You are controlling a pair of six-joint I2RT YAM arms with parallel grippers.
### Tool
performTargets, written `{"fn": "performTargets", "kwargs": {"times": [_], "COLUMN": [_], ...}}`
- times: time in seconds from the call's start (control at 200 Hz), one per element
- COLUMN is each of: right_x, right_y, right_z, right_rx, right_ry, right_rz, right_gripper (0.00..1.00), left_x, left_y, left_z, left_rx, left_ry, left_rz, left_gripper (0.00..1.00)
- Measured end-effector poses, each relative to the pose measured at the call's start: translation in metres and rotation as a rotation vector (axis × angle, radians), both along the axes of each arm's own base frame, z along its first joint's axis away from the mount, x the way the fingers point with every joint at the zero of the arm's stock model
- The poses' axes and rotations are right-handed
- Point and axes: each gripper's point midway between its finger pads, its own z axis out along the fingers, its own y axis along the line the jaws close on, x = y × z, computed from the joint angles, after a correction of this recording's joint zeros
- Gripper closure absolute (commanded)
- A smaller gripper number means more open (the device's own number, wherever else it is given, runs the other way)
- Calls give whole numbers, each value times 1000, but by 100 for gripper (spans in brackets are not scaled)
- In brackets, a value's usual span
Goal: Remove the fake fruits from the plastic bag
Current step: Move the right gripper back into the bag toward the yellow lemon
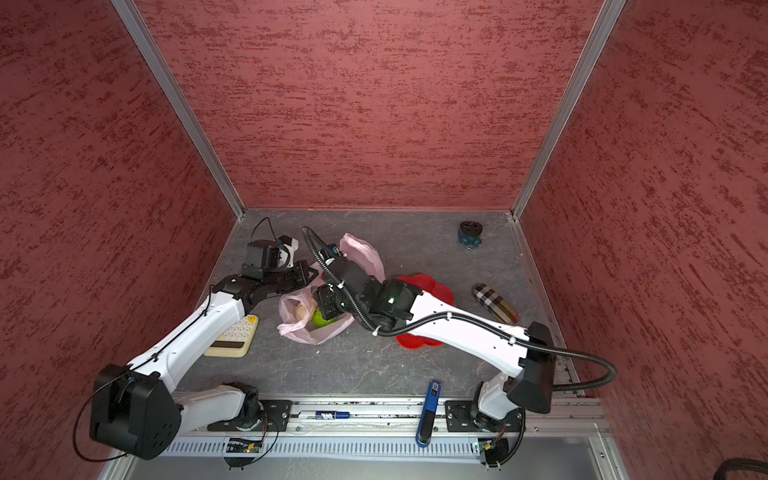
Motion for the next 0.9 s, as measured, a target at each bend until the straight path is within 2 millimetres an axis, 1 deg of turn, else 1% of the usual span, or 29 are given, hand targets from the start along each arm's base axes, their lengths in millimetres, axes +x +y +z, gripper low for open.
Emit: {"fn": "performTargets", "kwargs": {"times": [0.045, 0.115, 0.276, 0.386, 0.456, 0.526, 0.596, 0.766, 0.902], "right_x": [4, 10, 27, 37, 45, 52, 64, 88, 106], "right_y": [-2, -8, -24, -34, -39, -42, -42, -36, -34], "right_z": [-23, -50, -98, -129, -144, -154, -161, -166, -167], "right_rx": [-41, -83, -158, -211, -241, -269, -288, -298, -304], "right_ry": [31, 72, 145, 186, 196, 198, 189, 163, 141], "right_rz": [-23, -62, -142, -193, -227, -255, -283, -329, -369], "right_gripper": [65, 63, 55, 43, 37, 30, 27, 23, 23], "left_x": [-2, -7, -17, -25, -32, -37, -40, -41, -39], "left_y": [0, 1, 2, 2, 1, 0, 0, 0, 0], "left_z": [-1, -2, -3, -8, -14, -17, -19, -19, -16], "left_rx": [1, 4, 10, 7, 5, 2, 1, -8, -11], "left_ry": [-2, -10, -37, -48, -50, -54, -62, -82, -95], "left_rz": [4, 11, 24, 36, 41, 45, 50, 64, 69], "left_gripper": [100, 100, 100, 100, 100, 100, 100, 100, 100]}}
